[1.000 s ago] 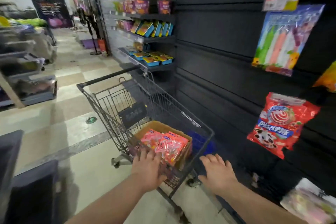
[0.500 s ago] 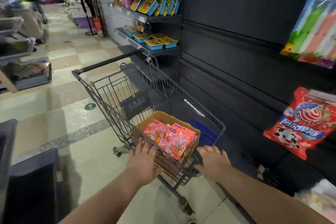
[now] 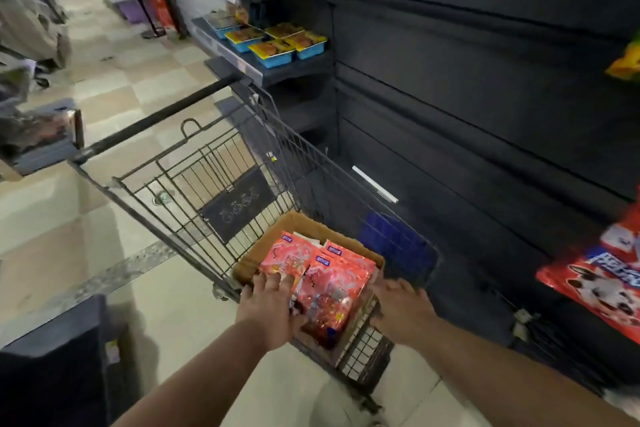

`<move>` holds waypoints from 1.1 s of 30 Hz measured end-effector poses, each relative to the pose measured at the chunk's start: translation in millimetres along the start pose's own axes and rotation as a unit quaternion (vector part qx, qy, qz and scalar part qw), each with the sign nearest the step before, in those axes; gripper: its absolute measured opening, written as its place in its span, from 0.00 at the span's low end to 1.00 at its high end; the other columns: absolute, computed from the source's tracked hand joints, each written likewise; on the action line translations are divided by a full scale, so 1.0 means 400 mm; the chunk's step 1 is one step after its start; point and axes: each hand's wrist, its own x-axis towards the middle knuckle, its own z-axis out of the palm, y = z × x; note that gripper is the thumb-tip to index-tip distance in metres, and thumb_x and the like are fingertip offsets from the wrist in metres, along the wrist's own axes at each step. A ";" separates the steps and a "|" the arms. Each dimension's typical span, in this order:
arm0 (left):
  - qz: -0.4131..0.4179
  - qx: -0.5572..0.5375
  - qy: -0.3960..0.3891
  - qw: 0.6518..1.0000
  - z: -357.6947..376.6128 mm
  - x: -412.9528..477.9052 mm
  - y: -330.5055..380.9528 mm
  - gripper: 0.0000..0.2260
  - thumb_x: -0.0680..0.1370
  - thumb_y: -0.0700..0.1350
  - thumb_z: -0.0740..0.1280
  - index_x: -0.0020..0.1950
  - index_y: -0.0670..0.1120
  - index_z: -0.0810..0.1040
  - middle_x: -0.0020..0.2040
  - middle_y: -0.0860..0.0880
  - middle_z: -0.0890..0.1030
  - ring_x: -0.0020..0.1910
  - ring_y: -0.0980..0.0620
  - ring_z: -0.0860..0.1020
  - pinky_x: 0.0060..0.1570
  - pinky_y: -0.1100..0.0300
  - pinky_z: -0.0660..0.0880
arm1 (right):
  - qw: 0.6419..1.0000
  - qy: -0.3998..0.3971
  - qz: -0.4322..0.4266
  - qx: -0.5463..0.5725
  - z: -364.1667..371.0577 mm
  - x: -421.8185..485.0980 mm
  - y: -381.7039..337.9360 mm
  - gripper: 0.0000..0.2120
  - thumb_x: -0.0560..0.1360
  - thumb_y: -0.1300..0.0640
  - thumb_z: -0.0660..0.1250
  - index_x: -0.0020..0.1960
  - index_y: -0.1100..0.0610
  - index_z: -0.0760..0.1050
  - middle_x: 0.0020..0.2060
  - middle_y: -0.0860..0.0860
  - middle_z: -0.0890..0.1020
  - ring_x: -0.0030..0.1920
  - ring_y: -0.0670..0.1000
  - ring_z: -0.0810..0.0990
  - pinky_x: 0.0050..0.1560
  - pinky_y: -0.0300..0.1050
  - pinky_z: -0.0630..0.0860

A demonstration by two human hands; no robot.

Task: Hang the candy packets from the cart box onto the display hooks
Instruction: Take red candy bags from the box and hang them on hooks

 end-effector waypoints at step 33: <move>0.130 -0.085 -0.274 0.949 0.202 0.655 -0.164 0.31 0.76 0.57 0.67 0.75 0.50 0.60 0.72 0.45 0.69 0.70 0.43 0.69 0.69 0.46 0.66 | 0.929 -0.127 0.250 0.241 0.224 0.417 -0.139 0.31 0.77 0.51 0.62 0.76 0.51 0.54 0.71 0.55 0.65 0.67 0.58 0.70 0.64 0.52 0.72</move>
